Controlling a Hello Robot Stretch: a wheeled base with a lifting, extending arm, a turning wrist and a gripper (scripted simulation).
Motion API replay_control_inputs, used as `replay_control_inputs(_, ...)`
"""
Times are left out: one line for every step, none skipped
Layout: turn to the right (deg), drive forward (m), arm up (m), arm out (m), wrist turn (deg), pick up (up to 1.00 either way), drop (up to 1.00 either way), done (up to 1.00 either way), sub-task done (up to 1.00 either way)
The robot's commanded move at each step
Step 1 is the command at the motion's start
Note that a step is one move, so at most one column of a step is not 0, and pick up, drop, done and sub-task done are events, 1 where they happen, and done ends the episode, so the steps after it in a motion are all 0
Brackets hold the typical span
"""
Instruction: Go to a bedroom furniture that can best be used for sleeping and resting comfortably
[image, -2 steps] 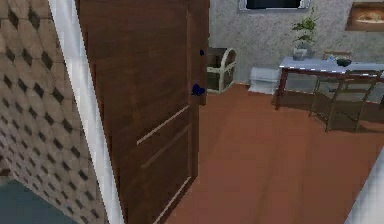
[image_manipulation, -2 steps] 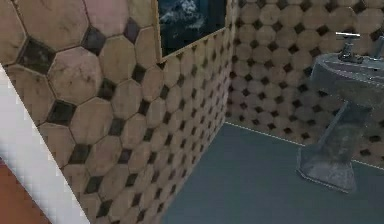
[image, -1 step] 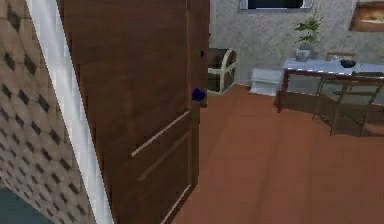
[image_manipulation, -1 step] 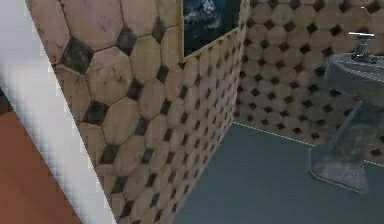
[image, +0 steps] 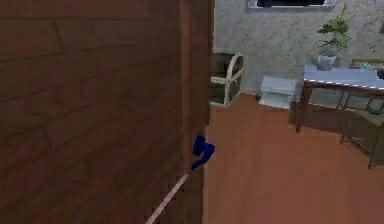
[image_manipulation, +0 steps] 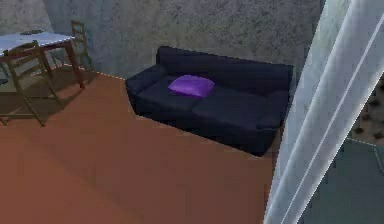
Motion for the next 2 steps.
replay_control_inputs(30.0, 0.0, 0.0, 0.0, 0.0, 0.0, 0.0, 0.0, 0.0)
replay_control_inputs(0.0, 0.95, 0.0, 0.0, 0.0, 0.0, 0.0, 0.0, 0.0)
